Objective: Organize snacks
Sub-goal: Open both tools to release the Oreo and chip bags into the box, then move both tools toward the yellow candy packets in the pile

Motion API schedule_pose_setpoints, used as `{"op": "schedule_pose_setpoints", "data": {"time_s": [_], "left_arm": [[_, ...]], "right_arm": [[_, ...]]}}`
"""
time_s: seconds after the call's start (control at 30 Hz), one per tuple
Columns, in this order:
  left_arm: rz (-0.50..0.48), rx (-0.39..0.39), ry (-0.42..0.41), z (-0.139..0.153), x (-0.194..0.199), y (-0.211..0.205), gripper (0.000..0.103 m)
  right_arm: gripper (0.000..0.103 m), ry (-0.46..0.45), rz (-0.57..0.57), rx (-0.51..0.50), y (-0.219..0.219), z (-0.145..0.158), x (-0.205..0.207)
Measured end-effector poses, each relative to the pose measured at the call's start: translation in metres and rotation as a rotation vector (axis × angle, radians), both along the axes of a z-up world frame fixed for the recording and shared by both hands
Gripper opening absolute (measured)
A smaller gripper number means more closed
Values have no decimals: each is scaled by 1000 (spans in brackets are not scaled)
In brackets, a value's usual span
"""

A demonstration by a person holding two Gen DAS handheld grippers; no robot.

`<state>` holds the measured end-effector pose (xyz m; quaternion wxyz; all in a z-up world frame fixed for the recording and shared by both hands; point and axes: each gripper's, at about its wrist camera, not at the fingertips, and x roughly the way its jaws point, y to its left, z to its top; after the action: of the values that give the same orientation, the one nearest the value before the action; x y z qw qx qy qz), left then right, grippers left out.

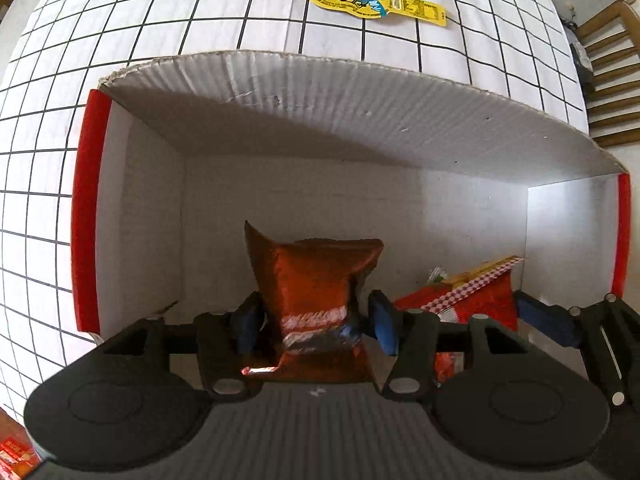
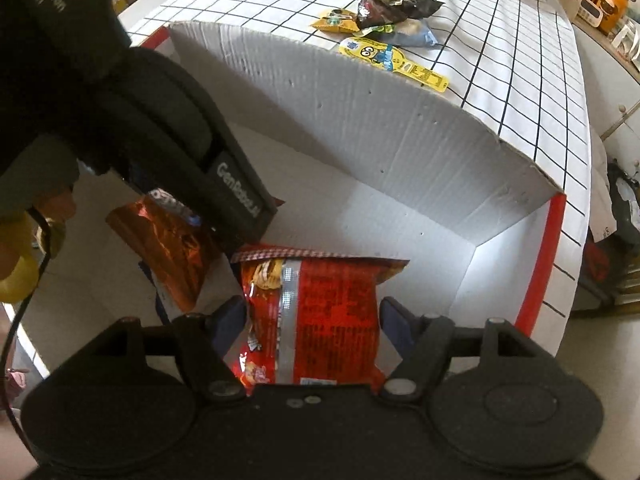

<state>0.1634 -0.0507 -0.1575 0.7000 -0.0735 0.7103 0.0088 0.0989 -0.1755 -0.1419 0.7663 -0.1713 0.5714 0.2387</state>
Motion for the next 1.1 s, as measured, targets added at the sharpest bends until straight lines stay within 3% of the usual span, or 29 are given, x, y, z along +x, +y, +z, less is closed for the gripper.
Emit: {"op": "schedule_pose_setpoints", "data": {"time_s": [0.47, 0.67, 0.73, 1.1], "left_arm": [[-77, -19, -144, 53, -18, 0, 68], [-119, -5, -274, 88, -22, 3, 69], [-128, 7, -322, 98, -23, 4, 73], [-163, 67, -528, 139, -16, 15, 79]], "right_arm": [[79, -46, -43, 145, -30, 65, 7], [82, -97, -42, 206, -40, 93, 6], [83, -115, -39, 224, -41, 100, 7], [89, -197, -16, 268, -34, 122, 34]]}}
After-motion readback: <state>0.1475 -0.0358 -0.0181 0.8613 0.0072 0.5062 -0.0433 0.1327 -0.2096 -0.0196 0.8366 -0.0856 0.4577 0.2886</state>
